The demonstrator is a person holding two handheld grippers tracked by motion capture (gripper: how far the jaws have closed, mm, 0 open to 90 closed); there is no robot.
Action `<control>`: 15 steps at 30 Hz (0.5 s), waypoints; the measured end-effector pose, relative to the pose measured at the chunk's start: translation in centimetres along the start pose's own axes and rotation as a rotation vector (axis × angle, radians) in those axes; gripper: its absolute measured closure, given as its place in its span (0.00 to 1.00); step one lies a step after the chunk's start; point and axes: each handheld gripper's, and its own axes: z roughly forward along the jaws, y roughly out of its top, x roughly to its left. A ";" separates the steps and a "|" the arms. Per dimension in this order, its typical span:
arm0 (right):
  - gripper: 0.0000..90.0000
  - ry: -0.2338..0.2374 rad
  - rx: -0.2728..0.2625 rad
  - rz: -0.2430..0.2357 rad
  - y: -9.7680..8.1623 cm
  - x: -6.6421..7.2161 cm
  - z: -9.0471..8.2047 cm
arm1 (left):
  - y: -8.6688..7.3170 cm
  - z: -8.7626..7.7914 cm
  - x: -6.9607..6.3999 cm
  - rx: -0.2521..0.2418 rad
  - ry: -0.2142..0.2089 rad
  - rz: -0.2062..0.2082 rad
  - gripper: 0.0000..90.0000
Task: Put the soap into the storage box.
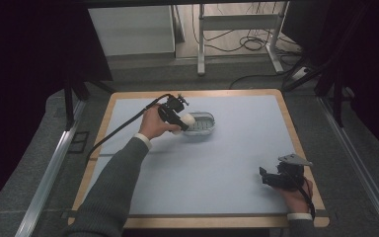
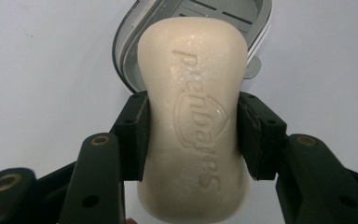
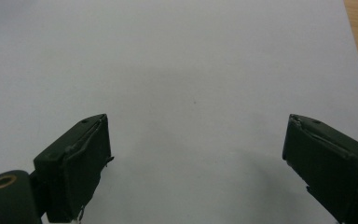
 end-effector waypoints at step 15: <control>0.08 -0.006 0.009 0.001 -0.2 0.0 0.1 | 2.8 1.8 -0.3 0.020 -0.028 0.051 0.55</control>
